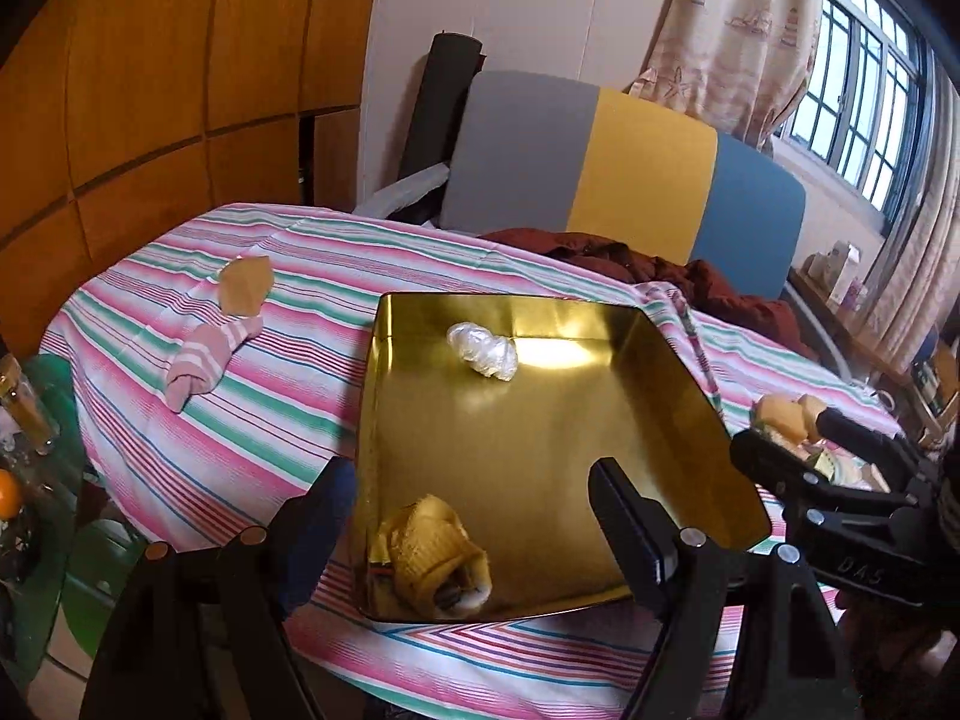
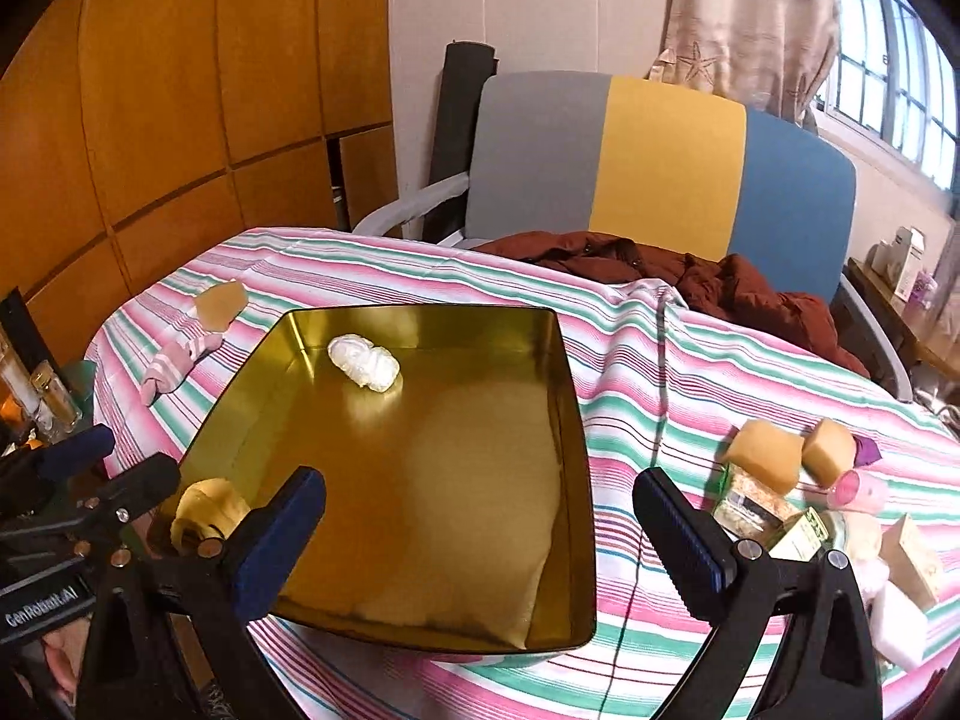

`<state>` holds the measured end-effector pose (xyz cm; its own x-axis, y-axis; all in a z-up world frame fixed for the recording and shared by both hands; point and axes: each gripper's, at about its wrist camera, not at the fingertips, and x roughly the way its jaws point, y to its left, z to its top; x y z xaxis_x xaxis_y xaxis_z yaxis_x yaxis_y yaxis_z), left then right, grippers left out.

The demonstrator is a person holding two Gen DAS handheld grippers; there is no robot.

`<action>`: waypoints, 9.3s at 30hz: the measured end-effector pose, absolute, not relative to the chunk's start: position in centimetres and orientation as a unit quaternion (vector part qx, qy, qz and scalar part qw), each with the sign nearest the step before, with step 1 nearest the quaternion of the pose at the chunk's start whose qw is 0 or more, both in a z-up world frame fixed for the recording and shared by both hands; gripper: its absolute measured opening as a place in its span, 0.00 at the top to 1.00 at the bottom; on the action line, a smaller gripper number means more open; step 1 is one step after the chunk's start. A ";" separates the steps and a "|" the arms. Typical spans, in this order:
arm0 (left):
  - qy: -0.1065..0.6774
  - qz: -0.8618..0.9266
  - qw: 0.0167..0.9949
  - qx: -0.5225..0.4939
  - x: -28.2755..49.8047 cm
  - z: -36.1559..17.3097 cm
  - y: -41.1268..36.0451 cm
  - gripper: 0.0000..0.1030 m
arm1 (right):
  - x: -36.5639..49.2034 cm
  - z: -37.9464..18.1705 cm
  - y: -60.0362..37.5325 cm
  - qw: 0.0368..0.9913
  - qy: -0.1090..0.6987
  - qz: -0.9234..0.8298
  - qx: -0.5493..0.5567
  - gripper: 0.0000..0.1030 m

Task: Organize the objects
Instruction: 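Release the glove and the wrapped ball into the gold tray with both tools, then move both tools back to the item pile, left tool toward the green-labelled box, then grasp the green-labelled box with the left tool while the right tool grasps the purple sachet, then carry the box and purple sachet to the gold tray and release both, then return both tools to the item pile, left tool toward the pink hair roller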

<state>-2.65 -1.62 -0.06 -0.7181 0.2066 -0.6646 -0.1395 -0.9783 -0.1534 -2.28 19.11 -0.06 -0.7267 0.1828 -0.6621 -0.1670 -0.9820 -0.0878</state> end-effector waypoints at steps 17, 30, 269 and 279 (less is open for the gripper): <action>-0.033 0.915 0.151 -0.373 -2.8 0.7 1.5 0.22 | 0.7 -0.9 24.0 0.124 0.028 0.925 -0.359 0.00; 0.032 0.887 0.274 -0.371 -2.6 1.7 11.0 0.22 | 5.1 0.8 34.6 0.227 0.075 0.905 -0.352 0.00; 0.048 0.862 0.361 -0.353 -3.2 1.8 17.6 0.15 | 11.1 4.8 45.7 0.296 0.084 0.892 -0.332 0.00; 0.063 0.820 0.413 -0.392 -3.6 1.5 24.6 0.15 | 13.2 6.5 51.4 0.356 0.120 0.882 -0.285 0.00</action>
